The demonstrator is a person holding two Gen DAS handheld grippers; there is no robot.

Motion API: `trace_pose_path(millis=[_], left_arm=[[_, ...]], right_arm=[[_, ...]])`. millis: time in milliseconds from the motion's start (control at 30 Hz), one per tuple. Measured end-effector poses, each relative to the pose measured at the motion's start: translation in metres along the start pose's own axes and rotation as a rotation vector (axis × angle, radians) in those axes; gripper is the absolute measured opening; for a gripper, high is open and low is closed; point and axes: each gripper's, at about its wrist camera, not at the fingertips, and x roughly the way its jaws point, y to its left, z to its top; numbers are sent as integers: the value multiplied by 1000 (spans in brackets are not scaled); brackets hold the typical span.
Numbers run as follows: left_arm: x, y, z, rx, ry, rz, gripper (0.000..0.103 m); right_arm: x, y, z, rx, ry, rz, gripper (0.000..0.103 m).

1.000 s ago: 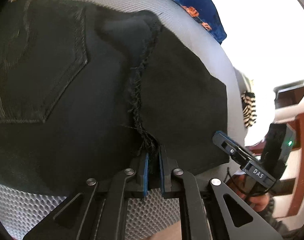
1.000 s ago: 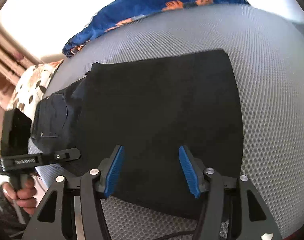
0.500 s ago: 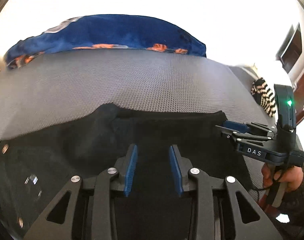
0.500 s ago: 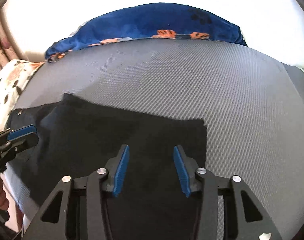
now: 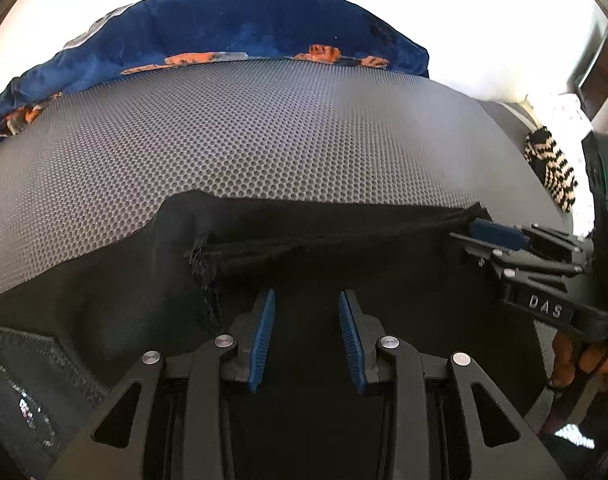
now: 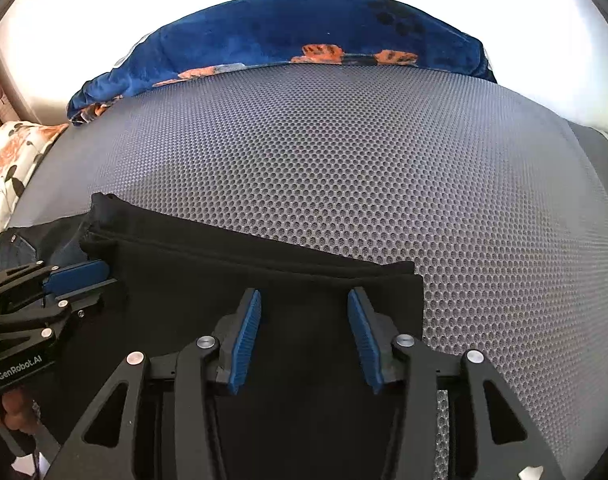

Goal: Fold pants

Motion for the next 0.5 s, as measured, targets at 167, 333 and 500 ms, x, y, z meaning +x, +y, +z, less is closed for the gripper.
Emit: trace_pose_path(millis=[167,333,500], left_arm=[[-15,4,-25,-11,14,5,35],[-38,17,-55,-68,17,-5,35],[-62,36,-82,-145,12,-5,38]], right_arm=[[-6,4,-6,-8,3,-2,44],[-16,9,-25,6,38,31,44],[-30,23,-55,-37,49,28,44]])
